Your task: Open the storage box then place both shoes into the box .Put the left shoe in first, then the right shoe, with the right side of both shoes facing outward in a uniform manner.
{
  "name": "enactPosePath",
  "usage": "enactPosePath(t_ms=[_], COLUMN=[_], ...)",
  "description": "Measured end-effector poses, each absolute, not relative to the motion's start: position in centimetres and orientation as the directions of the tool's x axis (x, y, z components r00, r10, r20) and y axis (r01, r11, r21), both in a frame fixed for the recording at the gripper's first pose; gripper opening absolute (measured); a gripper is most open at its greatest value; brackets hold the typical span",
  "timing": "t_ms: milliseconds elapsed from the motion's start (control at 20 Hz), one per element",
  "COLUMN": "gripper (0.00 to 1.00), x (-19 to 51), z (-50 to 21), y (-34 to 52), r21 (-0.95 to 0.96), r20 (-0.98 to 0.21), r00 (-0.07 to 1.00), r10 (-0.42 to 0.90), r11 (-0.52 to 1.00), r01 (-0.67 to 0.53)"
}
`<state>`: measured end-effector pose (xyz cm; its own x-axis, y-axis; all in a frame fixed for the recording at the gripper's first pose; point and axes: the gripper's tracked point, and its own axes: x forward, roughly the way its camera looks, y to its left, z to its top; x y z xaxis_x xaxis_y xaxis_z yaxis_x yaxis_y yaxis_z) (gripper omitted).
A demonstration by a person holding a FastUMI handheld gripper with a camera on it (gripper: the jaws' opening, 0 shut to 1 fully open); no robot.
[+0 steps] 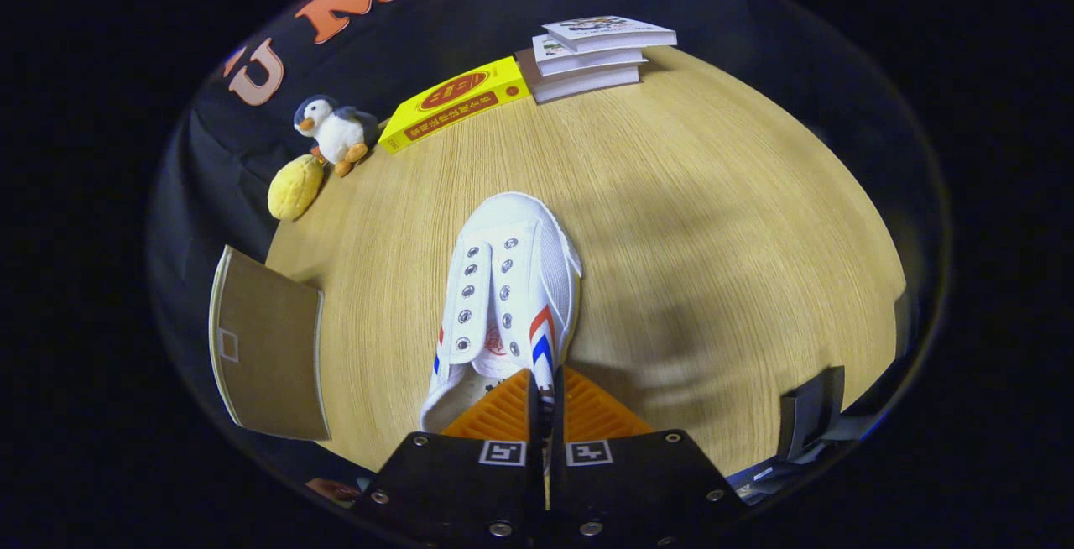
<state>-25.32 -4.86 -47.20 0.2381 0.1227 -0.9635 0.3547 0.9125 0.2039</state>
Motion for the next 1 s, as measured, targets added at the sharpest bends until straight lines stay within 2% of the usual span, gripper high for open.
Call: enactPosePath(t_ms=[350,1000], gripper=[0.03,0.03], x=[-20.9,-17.1], z=[-41.0,-32.7], y=[-2.2,10.4], r21=[0.267,0.386], r20=[-0.929,-0.887], r00=[0.34,0.352], r10=[0.146,0.299], r11=[0.901,0.898], r01=[0.342,0.21])
